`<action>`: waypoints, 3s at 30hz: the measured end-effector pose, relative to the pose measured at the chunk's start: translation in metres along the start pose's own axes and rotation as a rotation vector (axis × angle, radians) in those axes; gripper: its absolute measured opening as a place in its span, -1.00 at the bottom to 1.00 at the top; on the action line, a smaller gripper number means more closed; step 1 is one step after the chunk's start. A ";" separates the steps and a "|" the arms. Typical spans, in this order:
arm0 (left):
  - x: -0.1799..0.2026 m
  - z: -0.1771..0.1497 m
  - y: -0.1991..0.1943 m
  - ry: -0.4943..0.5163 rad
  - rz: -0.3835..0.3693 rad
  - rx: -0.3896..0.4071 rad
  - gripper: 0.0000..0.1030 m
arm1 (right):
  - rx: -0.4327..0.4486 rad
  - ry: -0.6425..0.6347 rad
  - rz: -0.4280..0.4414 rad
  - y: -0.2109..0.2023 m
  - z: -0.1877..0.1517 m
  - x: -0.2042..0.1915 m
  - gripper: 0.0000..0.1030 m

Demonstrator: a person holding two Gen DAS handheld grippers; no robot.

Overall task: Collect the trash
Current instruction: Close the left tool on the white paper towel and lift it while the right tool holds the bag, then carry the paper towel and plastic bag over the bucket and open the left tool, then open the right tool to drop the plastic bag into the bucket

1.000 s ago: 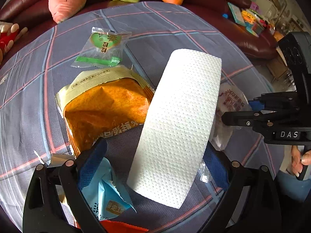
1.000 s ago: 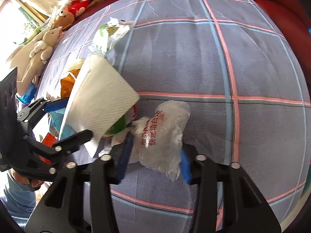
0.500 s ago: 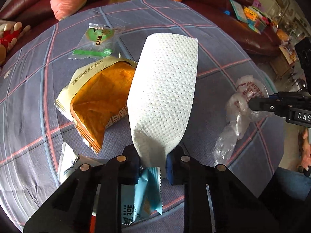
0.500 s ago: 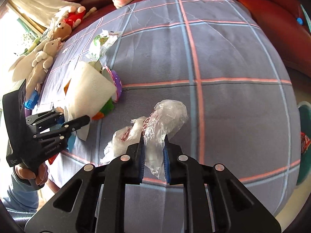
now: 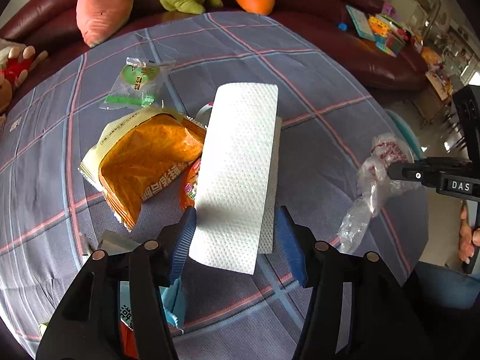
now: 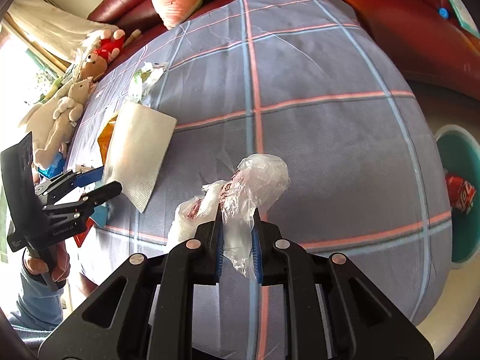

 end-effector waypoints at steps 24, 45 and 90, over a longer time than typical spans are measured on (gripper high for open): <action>0.101 0.035 -0.016 0.154 -0.039 0.078 -0.97 | 0.166 0.210 -0.013 -0.062 -0.006 0.106 -0.72; 0.242 0.103 0.010 0.323 -0.202 0.081 -0.97 | 0.308 0.446 -0.045 -0.121 -0.028 0.236 -0.72; 0.346 0.122 0.142 0.319 -0.229 -0.079 0.79 | 0.220 0.532 -0.213 -0.108 -0.024 0.343 -0.65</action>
Point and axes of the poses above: each gripper's, at about its wrist camera, not at the fingertips, and y roughly the way its jaws point, x to its right, z to its top, the point moved 4 cm from there along y, roughly the way its jaws point, and after that the axes turned 6 degrees about -z, right-handed, at the moved point
